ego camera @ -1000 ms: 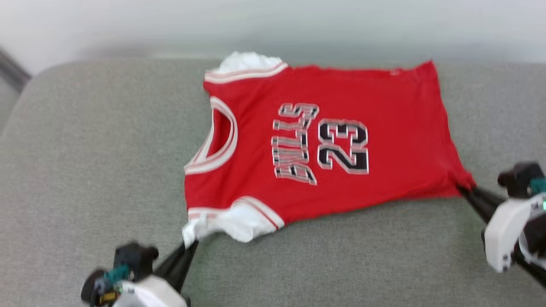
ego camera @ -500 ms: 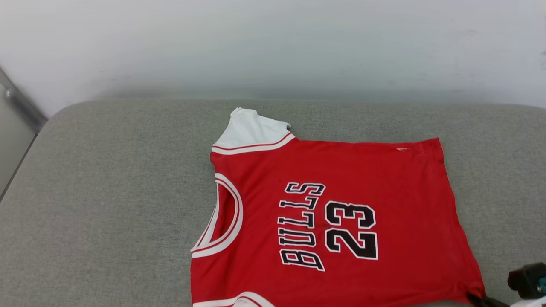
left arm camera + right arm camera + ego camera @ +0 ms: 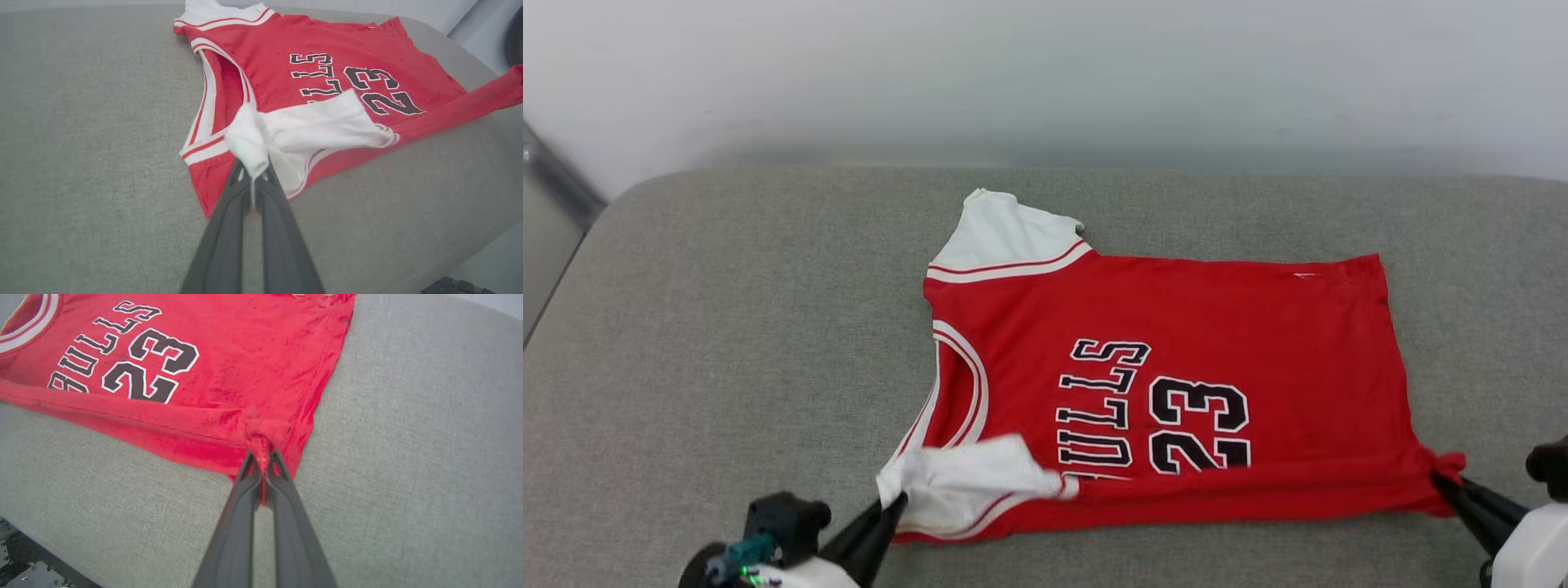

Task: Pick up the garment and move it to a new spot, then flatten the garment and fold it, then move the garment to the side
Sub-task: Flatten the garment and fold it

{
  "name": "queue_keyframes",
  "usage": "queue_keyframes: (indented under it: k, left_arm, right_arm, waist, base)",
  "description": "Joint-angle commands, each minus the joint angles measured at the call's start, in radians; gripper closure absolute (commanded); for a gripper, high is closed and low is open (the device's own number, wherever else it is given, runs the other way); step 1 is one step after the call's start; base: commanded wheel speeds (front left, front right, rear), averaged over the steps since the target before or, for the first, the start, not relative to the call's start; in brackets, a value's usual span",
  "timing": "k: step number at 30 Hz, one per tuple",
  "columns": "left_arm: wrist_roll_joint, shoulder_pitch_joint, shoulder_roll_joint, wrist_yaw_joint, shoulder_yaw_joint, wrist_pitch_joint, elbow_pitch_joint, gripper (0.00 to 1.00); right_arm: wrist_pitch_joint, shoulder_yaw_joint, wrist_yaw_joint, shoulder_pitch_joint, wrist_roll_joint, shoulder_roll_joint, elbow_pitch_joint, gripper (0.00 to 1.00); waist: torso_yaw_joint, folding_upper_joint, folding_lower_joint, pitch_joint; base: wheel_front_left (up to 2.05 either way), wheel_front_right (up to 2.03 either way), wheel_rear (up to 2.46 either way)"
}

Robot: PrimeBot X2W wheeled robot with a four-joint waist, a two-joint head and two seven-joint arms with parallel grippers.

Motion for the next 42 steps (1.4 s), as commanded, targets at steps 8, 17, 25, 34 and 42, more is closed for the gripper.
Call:
queue_keyframes:
  k: [8, 17, 25, 34, 42]
  left_arm:
    - [0.046, -0.253, 0.000, -0.074, 0.044, 0.050, 0.099, 1.00]
    - [0.051, -0.404, -0.058, -0.159, 0.039, 0.060, 0.299, 1.00]
    - [0.051, -0.446, -0.126, -0.233, 0.001, 0.051, 0.514, 1.00]
    - [0.064, -0.498, -0.126, -0.268, 0.002, 0.016, 0.568, 0.00]
    - [0.063, -0.560, -0.034, -0.256, 0.017, 0.118, 0.438, 0.00]
  right_arm:
    - [0.025, -0.024, -0.001, -0.144, -0.008, 0.024, -0.007, 1.00]
    - [0.035, 0.050, -0.001, -0.283, -0.001, 0.037, 0.087, 1.00]
    - [0.016, 0.150, -0.001, -0.358, 0.009, 0.043, 0.200, 1.00]
    - [-0.034, 0.168, -0.001, -0.370, 0.038, 0.026, 0.223, 0.00]
    - [-0.058, 0.128, -0.001, -0.349, 0.027, 0.019, 0.189, 0.00]
  waist:
    - [-0.038, -0.0001, 0.0000, 0.124]
    - [-0.066, -0.0001, 0.0000, 0.255]
    - [-0.070, -0.0001, 0.0000, 0.293]
    - [-0.040, -0.0001, 0.0000, 0.214]
    - [-0.012, -0.0001, 0.0000, 0.160]
  base:
    - [0.00, 0.00, 0.00]
    - [0.00, 0.00, 0.00]
    - [0.00, 0.00, 0.00]
    - [0.00, 0.00, 0.00]
    - [0.00, 0.00, 0.00]
